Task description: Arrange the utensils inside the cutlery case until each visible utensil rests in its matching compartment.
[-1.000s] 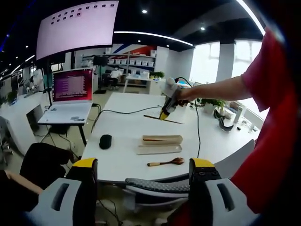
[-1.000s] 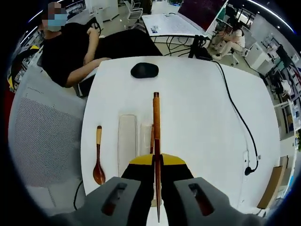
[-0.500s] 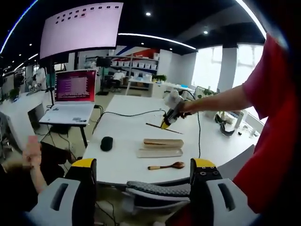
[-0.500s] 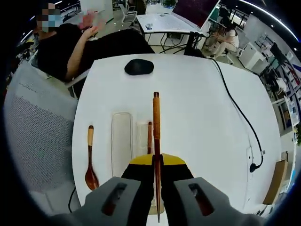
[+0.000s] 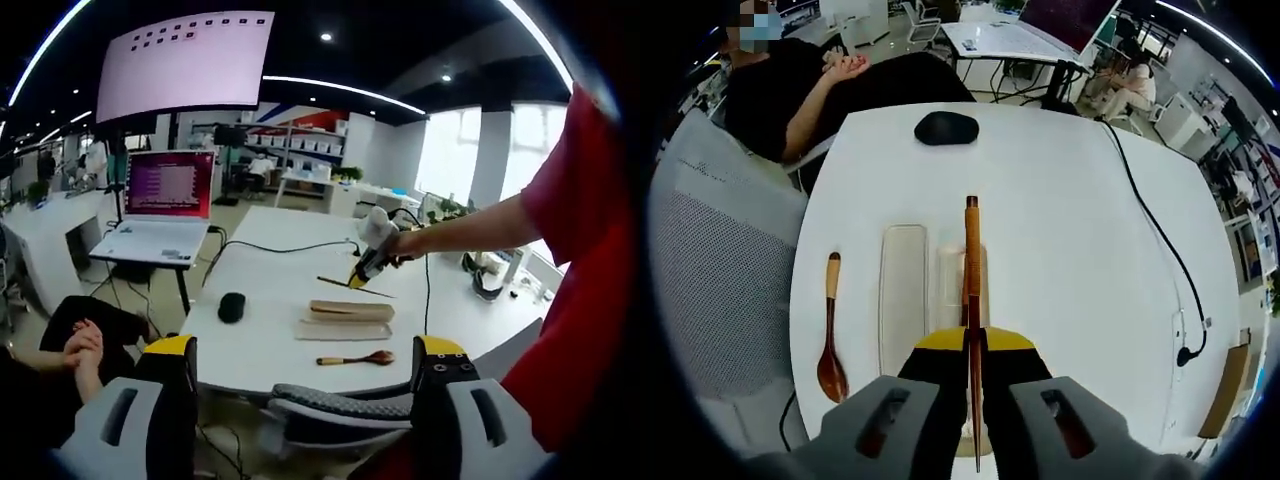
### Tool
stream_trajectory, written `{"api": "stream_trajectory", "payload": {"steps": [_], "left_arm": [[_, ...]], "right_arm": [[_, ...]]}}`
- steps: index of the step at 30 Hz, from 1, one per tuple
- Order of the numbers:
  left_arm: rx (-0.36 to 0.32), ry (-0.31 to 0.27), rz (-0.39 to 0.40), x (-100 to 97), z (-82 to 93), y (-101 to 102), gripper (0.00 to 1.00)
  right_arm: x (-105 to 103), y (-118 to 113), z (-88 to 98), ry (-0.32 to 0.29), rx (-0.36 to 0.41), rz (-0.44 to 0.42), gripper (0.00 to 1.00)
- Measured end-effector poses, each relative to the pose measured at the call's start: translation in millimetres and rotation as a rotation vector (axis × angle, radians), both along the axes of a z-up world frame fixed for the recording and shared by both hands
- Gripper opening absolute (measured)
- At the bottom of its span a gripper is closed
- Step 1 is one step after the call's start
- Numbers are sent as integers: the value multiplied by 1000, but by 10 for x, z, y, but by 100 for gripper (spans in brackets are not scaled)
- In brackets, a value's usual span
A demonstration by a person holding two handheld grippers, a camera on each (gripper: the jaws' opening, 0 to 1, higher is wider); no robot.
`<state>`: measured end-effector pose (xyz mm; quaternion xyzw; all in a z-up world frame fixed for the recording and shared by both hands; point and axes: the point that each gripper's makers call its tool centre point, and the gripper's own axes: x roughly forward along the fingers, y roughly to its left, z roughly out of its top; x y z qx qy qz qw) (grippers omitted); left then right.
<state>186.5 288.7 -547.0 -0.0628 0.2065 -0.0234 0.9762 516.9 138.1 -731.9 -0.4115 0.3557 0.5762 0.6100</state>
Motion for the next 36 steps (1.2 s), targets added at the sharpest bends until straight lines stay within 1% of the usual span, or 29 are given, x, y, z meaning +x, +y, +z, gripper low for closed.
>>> {"api": "stream_trajectory", "payload": {"steps": [4, 9, 11, 14, 17, 21, 23, 25, 26, 28, 31, 33, 34, 35, 36], "left_arm": [[9, 12, -13, 3, -25, -17, 92], [-2, -14, 7, 45, 35, 5, 100], [1, -15, 10, 44, 38, 7, 100], [5, -8, 9, 35, 25, -3, 100], [6, -4, 10, 29, 14, -1, 100], [7, 0, 9, 31, 7, -7, 99], [-5, 6, 5, 28, -3, -21, 97], [1, 3, 9, 28, 0, -12, 97], [2, 4, 9, 27, 0, -11, 97], [1, 4, 12, 25, 1, -17, 97], [0, 8, 13, 21, -3, -17, 97], [0, 8, 13, 19, -3, -12, 96], [0, 8, 14, 20, -3, -10, 96], [1, 9, 13, 21, -4, -9, 96], [2, 10, 11, 24, -6, -12, 96]], "right_arm": [[-28, -7, -3, 6, 8, -11, 1], [-97, -27, -46, 15, 14, -25, 1], [-74, 0, -58, 29, 48, -46, 1], [-9, 4, -76, 16, 59, -52, 1], [50, 20, -90, -6, 68, -35, 1], [34, 42, -177, -7, 60, -20, 1], [7, 57, -164, 3, 70, -28, 1], [2, 76, -210, 11, 74, -36, 1], [-11, 78, -198, 11, 74, -33, 1], [-3, 92, -234, -4, 79, -13, 1], [7, 79, -313, 10, 70, -26, 1], [5, 72, -309, 11, 64, -27, 1], [-4, 67, -354, 23, 59, -41, 1], [-3, 65, -370, 22, 59, -40, 1], [-21, 67, -353, 22, 56, -38, 1]]}}
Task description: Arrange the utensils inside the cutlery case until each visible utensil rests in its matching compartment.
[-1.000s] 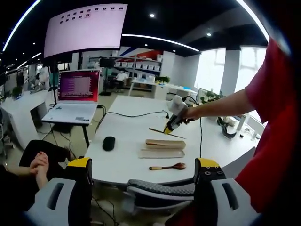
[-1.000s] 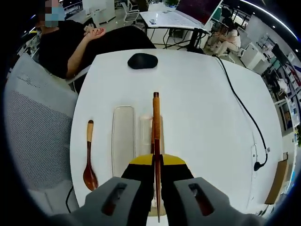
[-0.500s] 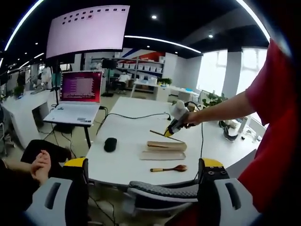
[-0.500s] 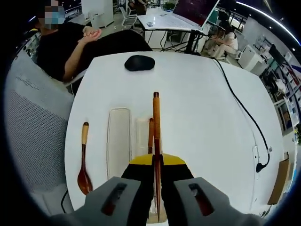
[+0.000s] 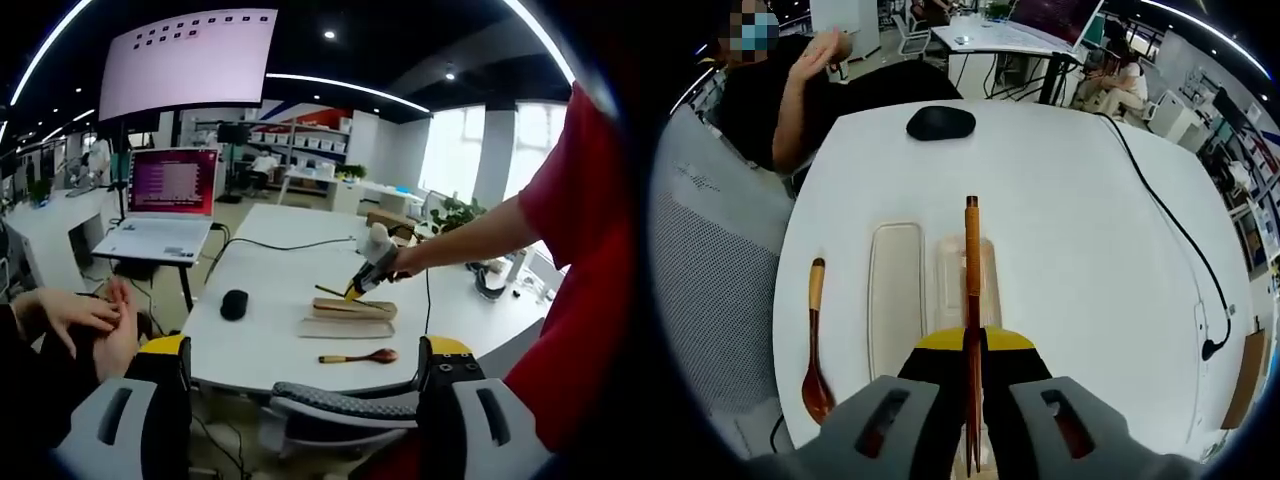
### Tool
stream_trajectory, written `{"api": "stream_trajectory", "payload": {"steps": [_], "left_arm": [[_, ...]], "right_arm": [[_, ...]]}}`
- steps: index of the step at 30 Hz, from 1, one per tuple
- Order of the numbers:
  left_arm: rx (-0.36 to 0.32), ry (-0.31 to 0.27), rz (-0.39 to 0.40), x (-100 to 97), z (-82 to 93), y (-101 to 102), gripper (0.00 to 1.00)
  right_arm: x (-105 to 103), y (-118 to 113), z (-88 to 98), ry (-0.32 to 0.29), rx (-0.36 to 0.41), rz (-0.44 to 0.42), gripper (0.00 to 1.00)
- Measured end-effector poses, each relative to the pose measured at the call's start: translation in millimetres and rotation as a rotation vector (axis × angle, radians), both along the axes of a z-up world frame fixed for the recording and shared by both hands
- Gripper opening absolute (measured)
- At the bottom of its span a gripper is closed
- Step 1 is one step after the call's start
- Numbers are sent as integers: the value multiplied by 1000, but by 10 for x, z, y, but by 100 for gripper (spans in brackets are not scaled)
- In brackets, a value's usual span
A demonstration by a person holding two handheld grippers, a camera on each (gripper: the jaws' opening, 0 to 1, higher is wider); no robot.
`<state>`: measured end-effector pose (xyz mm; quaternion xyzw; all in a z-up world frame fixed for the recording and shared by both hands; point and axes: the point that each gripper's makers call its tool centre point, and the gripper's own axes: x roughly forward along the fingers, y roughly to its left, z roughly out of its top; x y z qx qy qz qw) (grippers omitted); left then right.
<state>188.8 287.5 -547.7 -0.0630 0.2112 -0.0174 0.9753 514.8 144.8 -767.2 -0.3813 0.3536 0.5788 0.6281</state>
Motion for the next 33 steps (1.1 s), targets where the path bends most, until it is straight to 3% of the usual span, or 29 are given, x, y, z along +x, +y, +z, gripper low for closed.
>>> {"api": "stream_trajectory", "payload": {"steps": [13, 22, 33], "left_arm": [[6, 15, -14, 8, -28, -23, 95], [13, 28, -12, -16, -49, -8, 94], [16, 32, -5, -34, -62, 5, 94]], "right_arm": [[-75, -112, -242, 28, -95, -16, 1], [-95, -90, -330, 40, -116, -22, 1], [-199, -91, -316, 40, -126, -28, 1]]}}
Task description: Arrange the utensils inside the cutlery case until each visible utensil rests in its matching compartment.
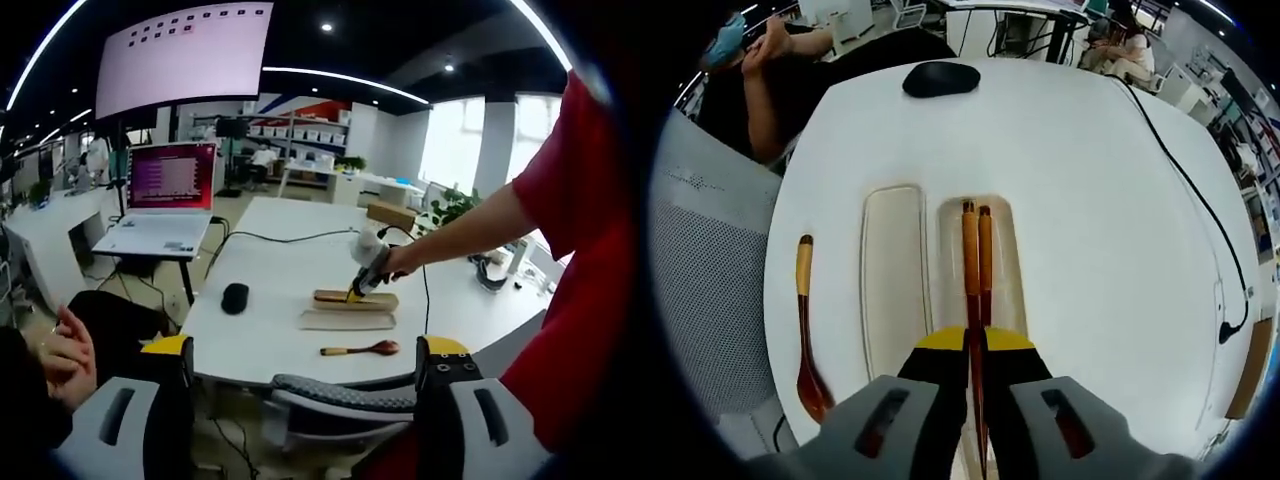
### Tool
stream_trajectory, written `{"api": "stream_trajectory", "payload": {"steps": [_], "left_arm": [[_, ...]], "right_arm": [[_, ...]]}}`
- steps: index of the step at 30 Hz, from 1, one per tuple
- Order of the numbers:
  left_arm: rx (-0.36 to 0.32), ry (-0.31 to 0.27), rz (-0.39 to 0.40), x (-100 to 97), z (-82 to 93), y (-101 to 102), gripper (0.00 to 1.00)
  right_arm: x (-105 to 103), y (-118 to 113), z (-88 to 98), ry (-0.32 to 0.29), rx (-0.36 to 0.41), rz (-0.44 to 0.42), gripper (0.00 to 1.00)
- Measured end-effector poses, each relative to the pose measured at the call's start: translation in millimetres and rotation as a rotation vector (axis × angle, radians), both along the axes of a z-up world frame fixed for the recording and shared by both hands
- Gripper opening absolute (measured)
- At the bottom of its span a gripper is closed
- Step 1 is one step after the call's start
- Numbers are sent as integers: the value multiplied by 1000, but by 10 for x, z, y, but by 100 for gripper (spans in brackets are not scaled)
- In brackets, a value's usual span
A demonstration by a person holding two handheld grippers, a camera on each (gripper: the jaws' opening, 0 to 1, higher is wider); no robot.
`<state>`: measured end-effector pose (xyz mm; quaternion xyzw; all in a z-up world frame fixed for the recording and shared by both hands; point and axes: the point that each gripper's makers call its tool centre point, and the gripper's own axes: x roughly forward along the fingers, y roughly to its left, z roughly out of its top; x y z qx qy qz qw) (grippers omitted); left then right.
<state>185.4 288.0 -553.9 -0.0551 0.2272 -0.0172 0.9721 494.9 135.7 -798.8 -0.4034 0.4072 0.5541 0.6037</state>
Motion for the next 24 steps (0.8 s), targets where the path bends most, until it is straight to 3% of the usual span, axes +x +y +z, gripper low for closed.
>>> {"api": "stream_trajectory", "payload": {"steps": [11, 20, 24], "left_arm": [[4, -3, -16, 23, 7, -56, 93], [-1, -19, -33, 35, 46, -75, 93], [-9, -24, -35, 33, 53, -79, 93]], "right_arm": [[140, -106, 81, -21, 24, -52, 2], [12, -83, 235, -41, 70, -46, 10], [155, -80, 231, -63, 88, -26, 11]]}}
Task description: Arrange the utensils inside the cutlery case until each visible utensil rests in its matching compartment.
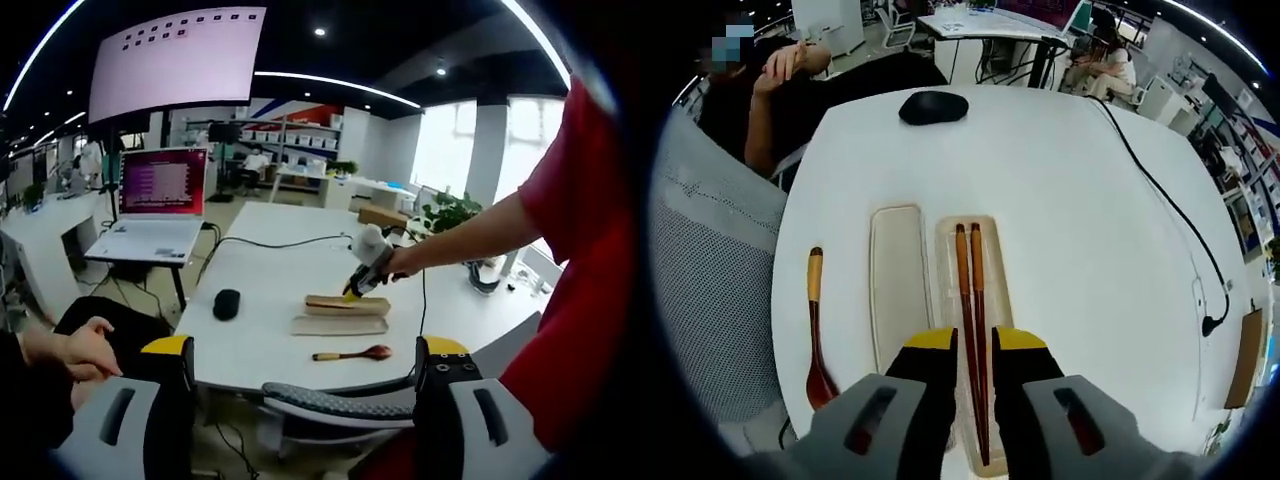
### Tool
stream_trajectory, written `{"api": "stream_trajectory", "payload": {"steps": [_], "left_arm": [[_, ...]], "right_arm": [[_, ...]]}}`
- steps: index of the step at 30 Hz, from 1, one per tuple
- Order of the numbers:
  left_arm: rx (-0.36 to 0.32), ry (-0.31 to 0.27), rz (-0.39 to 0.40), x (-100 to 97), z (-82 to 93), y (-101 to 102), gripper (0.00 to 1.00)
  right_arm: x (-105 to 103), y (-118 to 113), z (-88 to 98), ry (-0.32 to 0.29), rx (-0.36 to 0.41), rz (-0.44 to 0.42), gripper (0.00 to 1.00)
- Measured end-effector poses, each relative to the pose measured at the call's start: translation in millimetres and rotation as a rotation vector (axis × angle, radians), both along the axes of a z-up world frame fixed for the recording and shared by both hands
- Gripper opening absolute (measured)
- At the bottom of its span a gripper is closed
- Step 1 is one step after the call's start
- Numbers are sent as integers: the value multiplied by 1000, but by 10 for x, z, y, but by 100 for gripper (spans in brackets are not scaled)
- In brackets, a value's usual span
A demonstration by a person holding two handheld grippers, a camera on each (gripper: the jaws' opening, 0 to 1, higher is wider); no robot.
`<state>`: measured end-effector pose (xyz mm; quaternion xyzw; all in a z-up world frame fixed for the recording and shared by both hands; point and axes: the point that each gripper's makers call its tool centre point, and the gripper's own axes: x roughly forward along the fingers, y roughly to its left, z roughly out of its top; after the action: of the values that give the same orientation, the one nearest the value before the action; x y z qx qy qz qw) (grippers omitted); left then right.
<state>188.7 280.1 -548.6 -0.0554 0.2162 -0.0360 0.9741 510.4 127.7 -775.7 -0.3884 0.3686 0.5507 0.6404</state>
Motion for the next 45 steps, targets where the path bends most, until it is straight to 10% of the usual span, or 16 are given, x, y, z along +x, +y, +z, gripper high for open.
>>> {"api": "stream_trajectory", "payload": {"steps": [45], "left_arm": [[-3, 2, 18, -110, -51, -8, 92]], "right_arm": [[-618, 44, 443, -107, 134, 57, 16]]}}
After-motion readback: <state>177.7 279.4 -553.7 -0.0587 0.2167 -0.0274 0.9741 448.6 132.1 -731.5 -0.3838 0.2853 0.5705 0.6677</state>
